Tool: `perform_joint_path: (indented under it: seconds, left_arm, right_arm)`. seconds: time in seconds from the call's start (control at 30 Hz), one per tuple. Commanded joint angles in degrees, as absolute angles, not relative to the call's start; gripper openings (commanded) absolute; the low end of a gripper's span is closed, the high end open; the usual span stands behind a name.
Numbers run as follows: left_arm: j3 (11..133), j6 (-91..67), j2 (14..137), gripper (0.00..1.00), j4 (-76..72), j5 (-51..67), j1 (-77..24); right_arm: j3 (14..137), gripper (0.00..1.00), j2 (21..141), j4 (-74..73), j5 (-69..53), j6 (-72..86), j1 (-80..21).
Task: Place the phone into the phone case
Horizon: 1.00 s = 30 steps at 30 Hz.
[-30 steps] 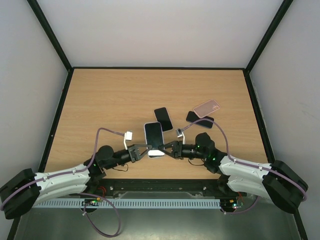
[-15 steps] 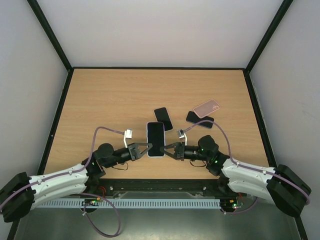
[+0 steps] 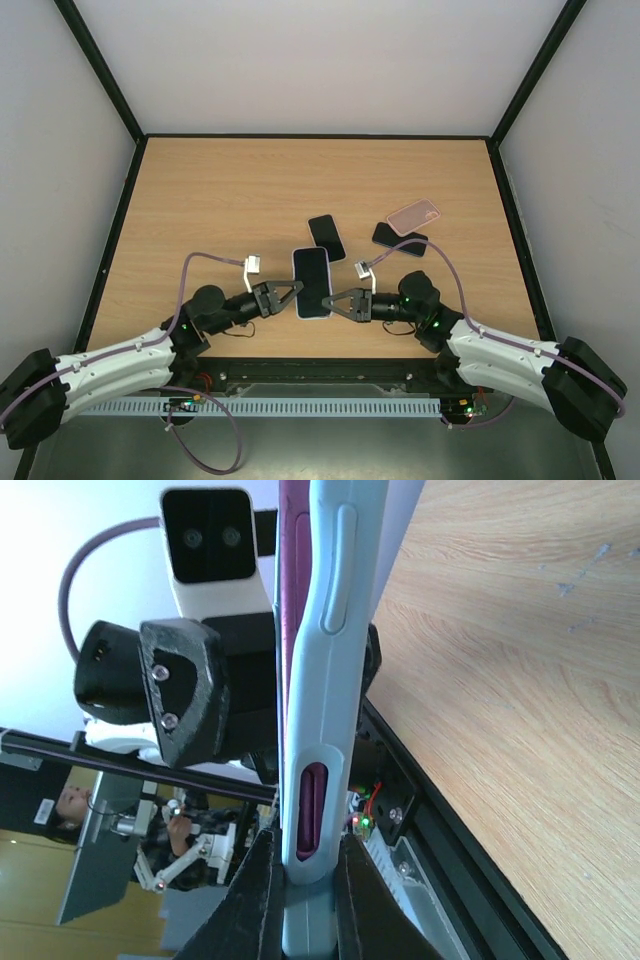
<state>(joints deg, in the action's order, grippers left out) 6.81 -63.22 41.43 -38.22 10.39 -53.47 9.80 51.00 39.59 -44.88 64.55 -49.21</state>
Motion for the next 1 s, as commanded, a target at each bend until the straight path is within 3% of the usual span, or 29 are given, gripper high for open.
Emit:
perform_joint_path:
  seconds: [0.0,0.17,0.37,0.57,0.7,0.83,0.97]
  left_arm:
    - [9.77,-63.71,42.43,0.53,-38.53,8.73,-52.73]
    - [10.11,-64.05,42.06,0.46,-39.51,9.54,-52.49]
    - [9.82,-61.17,40.49,0.18,-36.46,11.12,-52.55]
    - [8.35,-59.55,39.01,0.03,-37.79,13.51,-52.54]
    - [7.45,-58.96,39.3,0.03,-38.96,15.87,-52.53]
    - [7.28,-58.13,40.34,0.03,-40.09,20.18,-52.48]
    - [6.98,-57.52,41.31,0.02,-41.53,24.14,-52.51]
  right_arm:
    - [11.82,0.02,50.5,42.46,-47.35,61.06,-49.65]
    - [11.48,0.02,51.21,41.3,-46.89,59.72,-49.74]
    - [12.55,0.04,51.51,38.19,-47.29,57.43,-49.72]
    - [14.62,0.2,50.49,30.58,-46.5,53.42,-49.73]
    - [16.04,0.37,49.39,25.95,-43.89,51.08,-49.69]
    - [18.33,0.65,48.49,22.34,-40.91,50.05,-49.71]
    - [19.97,0.74,47.67,20.6,-38.56,50.45,-49.71]
